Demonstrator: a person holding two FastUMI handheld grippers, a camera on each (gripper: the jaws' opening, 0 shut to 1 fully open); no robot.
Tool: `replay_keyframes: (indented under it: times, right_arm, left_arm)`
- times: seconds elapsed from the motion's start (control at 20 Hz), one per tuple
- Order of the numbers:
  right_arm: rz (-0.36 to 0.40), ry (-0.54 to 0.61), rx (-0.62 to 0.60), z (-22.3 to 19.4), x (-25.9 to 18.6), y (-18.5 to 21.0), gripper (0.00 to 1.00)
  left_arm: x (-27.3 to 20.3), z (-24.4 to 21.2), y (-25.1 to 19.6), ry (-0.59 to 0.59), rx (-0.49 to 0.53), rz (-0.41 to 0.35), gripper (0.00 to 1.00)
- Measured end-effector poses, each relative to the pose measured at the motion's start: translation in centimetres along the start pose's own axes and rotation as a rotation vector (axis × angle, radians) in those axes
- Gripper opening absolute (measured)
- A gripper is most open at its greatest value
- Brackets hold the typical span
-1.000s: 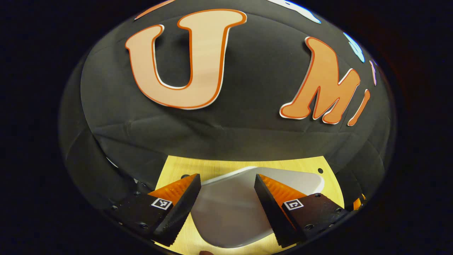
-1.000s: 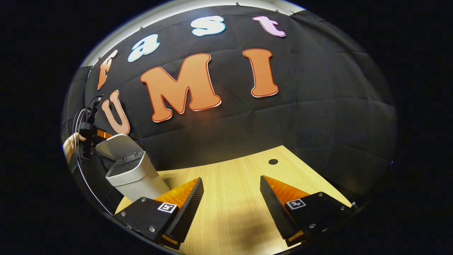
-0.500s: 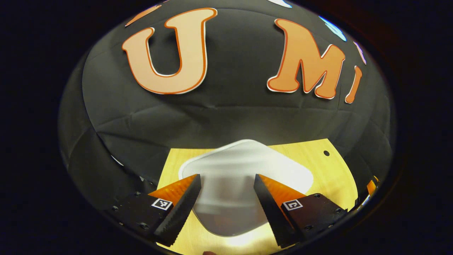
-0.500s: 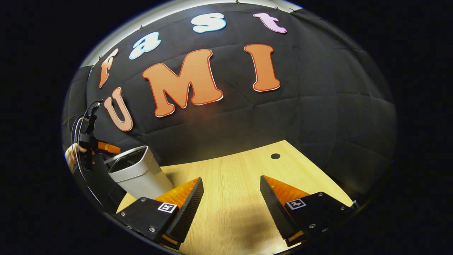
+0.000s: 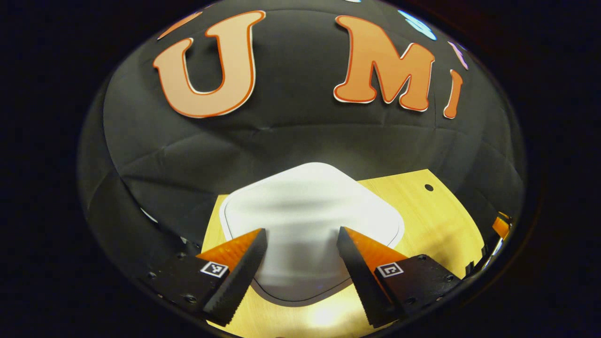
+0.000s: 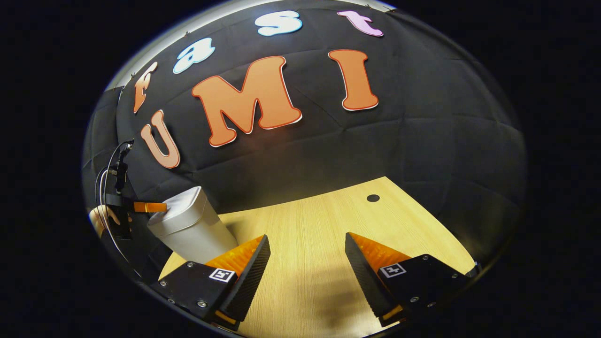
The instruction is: Press the lid of the desktop garbage bin to open it, pick up the crumpled paper on the desktop and throw it into the bin, then pick up the pop can on the desktop and drop it into the bin, and finally close the garbage bin lid.
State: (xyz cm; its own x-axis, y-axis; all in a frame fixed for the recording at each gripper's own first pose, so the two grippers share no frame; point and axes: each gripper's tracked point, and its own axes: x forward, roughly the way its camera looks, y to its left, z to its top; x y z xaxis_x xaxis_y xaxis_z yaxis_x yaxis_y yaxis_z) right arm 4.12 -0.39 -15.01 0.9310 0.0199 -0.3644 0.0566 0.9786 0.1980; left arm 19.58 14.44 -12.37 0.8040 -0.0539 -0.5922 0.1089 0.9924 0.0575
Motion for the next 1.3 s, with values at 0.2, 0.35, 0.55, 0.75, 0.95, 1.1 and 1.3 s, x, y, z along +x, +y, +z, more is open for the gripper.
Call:
replay_keyframes:
  times: [0.2,0.35,0.55,0.75,0.95,1.1,1.3]
  right_arm:
    - [0.014,0.008,-0.012,-0.4,0.4,0.6,0.96]
    - [0.021,-0.004,-0.027,0.4,0.5,1.3,0.96]
    - [0.032,-0.049,-0.05,2.6,0.5,2.3,0.96]
    - [0.041,-0.088,-0.067,4.7,0.6,3.1,0.96]
    - [0.065,-0.105,-0.067,5.6,0.9,4.3,0.96]
    - [0.078,-0.125,-0.089,6.5,0.9,5.4,0.96]
    - [0.091,-0.166,-0.117,7.9,0.8,6.5,0.96]
  left_arm:
    - [0.0,1.1,-0.1,-0.058,-0.032,-0.011,0.99]
    - [-0.2,0.8,0.2,-0.061,-0.037,0.007,0.98]
    - [-0.3,1.1,0.5,-0.084,-0.068,0.05,0.98]
    - [-1.7,2.9,0.1,-0.155,-0.047,0.062,0.98]
    - [-3.9,4.9,-1.2,-0.235,0.001,0.074,0.98]
    - [-5.2,6.2,-2.7,-0.29,0.018,0.068,0.98]
    - [-7.0,7.0,-5.5,-0.339,0.023,0.034,1.0]
